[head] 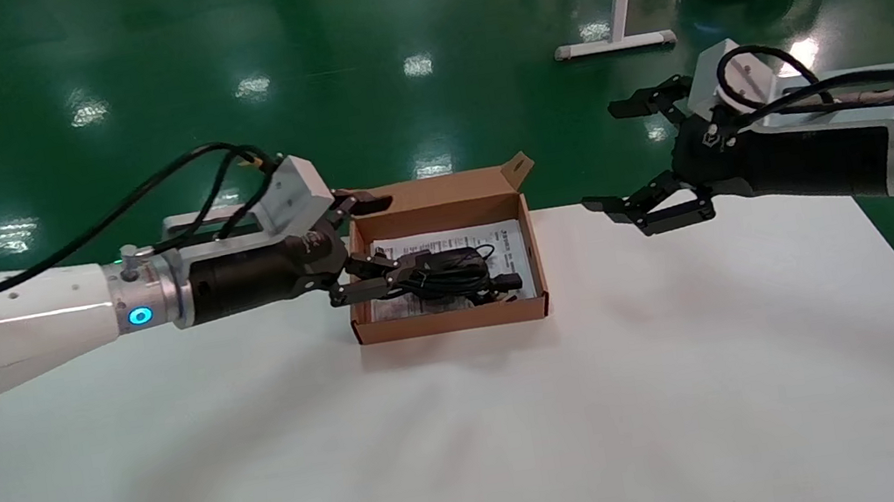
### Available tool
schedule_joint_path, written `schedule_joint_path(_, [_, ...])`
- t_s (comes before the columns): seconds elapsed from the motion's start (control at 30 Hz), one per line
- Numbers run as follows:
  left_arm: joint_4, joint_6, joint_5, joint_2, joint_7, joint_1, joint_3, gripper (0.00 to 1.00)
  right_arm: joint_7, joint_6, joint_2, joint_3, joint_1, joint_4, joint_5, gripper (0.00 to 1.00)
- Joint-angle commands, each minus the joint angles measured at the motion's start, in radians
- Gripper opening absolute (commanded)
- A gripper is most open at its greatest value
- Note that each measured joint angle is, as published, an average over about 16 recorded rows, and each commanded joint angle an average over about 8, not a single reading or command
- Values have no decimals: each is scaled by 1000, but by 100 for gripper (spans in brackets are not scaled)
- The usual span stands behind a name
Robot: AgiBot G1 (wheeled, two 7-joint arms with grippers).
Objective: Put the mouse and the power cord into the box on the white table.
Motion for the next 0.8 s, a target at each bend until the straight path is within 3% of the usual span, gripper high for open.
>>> schedule_joint_path(0.03, [-41,17,-27,-25,-20,22,-14,100,28,-10,15,19,-26,43,17,100])
schedule_joint_path(0.8, [-492,204,-327,-301,-245,265,-173,100,336,-122,185,235,-316,524,204,100])
